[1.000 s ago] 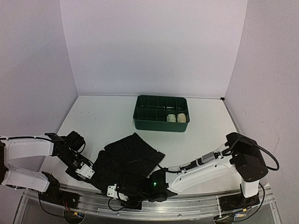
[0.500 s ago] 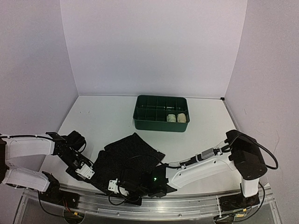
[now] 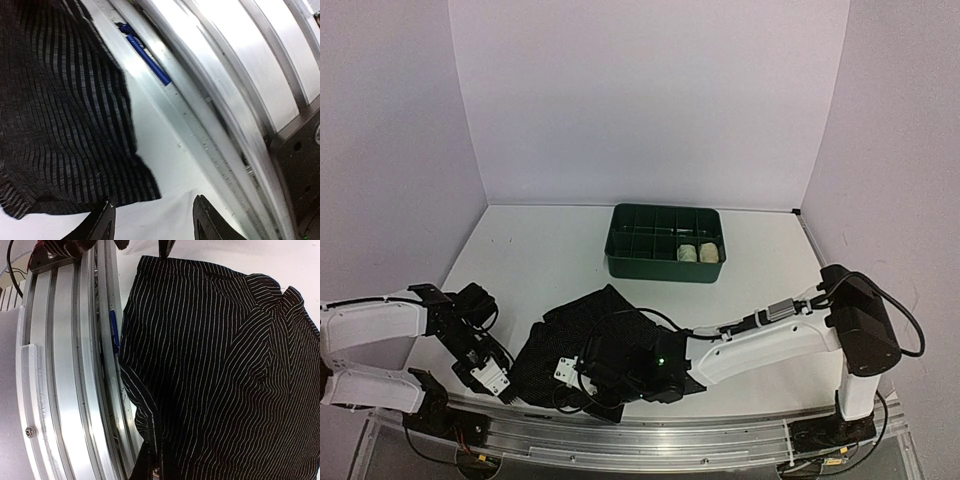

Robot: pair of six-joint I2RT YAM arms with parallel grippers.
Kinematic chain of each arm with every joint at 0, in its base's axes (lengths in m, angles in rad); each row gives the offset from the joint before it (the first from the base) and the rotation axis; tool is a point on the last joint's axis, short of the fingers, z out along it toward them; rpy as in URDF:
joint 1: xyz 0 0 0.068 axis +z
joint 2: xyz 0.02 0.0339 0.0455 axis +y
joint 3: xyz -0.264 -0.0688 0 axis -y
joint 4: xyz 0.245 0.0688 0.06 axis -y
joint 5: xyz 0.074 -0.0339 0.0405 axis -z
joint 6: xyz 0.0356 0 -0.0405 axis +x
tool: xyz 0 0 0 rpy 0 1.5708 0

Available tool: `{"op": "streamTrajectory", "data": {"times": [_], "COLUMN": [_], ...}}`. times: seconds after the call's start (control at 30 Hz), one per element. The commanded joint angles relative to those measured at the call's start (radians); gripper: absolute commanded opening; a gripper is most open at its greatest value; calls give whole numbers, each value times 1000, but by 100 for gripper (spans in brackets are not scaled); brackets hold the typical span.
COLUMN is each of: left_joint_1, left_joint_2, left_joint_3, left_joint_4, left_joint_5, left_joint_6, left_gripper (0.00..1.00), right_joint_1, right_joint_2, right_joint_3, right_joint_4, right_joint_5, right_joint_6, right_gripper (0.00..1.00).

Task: Roll the underwear
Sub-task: Fold the underwear at the center of the board.

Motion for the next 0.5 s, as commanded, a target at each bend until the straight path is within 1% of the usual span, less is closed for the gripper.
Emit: {"op": "streamTrajectory", "data": {"times": [0.0,0.17,0.3,0.37,0.47], "left_joint_1": [-15,-42,-47,-47,-47], "left_joint_2": [71,118,200,235,270], "left_joint_3": [16,0,37,54,68], "left_joint_4": [6,74,109,113,122], "left_joint_5": [17,-11,-28,-40,-61], "left_joint_6": [-46,-95,-161,-192,-226], "left_gripper": [51,50,47,41,27], "right_joint_1": [-1,-7,-10,-9,-11], "right_joint_2": [-38,-37,-38,-41,-49], "right_joint_3": [-6,-8,-10,-12,-19], "right_joint_4": [5,5,3,3,3], "right_joint_5": [-10,-11,-15,-17,-15], "right_joint_6": [24,31,37,39,40], "right_gripper": [0,0,0,0,0]}}
